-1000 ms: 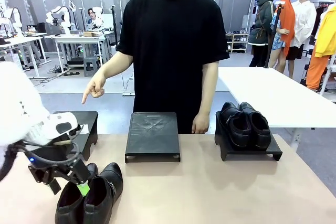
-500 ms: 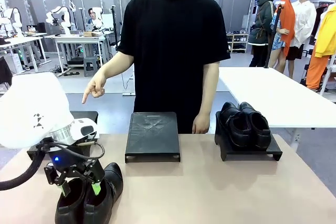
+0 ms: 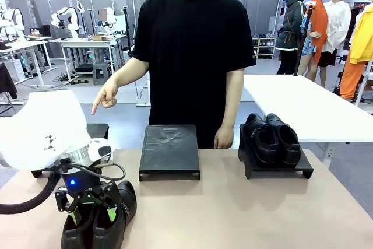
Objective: Place the shoes on the stand as instructed by the person.
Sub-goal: Pick up another pair of Shoes and place it on the Shoes Stand indicated by the person.
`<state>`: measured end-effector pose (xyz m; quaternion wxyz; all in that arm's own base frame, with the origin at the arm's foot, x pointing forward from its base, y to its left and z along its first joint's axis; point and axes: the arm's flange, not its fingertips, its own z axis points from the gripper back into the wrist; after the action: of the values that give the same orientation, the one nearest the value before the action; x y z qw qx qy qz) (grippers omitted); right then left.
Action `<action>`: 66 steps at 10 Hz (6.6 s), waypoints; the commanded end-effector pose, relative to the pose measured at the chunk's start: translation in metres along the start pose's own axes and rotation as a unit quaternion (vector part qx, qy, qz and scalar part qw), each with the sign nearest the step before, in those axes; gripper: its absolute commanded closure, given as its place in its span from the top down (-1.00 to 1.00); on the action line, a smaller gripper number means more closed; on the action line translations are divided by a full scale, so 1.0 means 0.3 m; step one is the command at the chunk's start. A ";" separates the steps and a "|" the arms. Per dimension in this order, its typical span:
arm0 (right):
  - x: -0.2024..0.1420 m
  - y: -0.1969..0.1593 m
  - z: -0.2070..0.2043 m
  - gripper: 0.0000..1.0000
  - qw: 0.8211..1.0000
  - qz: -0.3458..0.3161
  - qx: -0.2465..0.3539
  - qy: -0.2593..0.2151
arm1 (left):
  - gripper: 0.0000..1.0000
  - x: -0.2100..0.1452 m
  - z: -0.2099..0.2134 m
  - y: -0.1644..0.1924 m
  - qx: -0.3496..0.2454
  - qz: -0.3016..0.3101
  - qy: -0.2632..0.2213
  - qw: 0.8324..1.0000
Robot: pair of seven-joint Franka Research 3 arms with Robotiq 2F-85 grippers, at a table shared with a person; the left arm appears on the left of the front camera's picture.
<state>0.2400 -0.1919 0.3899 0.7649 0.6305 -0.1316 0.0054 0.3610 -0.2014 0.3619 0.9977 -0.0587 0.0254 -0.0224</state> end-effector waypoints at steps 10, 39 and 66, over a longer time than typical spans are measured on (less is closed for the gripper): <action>-0.004 0.010 0.001 1.00 1.000 0.001 0.003 -0.001 | -1.00 -0.005 -0.095 -0.023 0.058 0.049 -0.035 0.996; -0.004 0.010 0.001 1.00 1.000 0.001 0.003 -0.001 | -0.82 0.459 0.478 0.524 0.088 -0.002 -0.259 0.962; -0.004 0.010 0.001 1.00 1.000 0.001 0.003 -0.001 | 0.80 0.669 0.357 0.615 0.085 -0.007 -0.254 0.963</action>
<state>0.2398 -0.1922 0.3900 0.7651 0.6302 -0.1319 0.0050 0.5700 -0.0157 0.4364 0.9728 0.0217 -0.2303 -0.0146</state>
